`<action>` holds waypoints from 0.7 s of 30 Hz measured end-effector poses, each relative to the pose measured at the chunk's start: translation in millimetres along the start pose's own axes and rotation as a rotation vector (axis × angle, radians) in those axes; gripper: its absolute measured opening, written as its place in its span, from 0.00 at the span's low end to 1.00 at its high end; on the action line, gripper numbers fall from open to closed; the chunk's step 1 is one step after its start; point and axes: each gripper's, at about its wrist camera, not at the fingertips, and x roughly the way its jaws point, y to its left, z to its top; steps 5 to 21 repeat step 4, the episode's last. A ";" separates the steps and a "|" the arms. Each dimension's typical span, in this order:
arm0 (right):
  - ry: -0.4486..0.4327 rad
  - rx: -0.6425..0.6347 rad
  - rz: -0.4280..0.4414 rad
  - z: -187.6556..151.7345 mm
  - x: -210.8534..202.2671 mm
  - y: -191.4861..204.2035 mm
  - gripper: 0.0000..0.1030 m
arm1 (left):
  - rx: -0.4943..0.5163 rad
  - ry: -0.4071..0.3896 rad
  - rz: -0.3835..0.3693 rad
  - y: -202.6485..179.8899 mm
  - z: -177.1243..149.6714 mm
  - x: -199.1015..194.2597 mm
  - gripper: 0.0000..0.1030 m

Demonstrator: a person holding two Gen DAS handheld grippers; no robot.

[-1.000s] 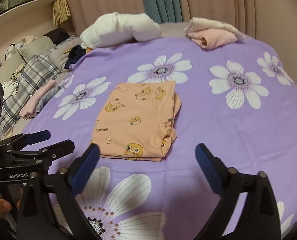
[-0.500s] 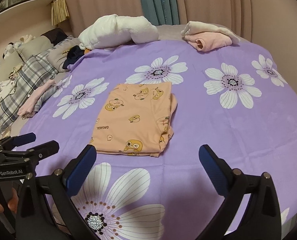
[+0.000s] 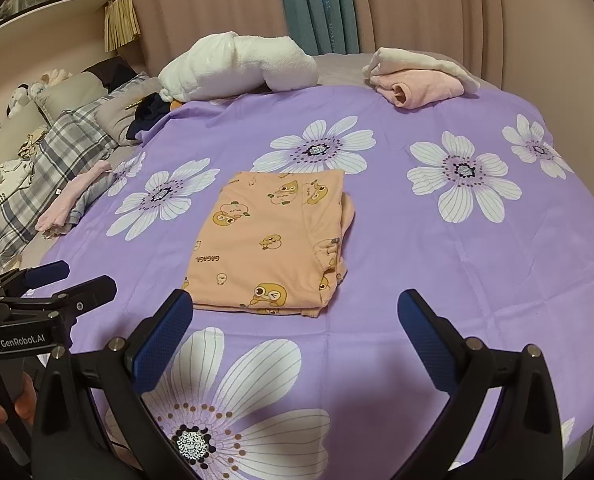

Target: Fold small clothes

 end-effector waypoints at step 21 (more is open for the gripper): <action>-0.003 -0.001 0.007 0.7 -1.8 1.4 1.00 | -0.009 0.006 -0.004 0.2 1.1 -0.3 0.97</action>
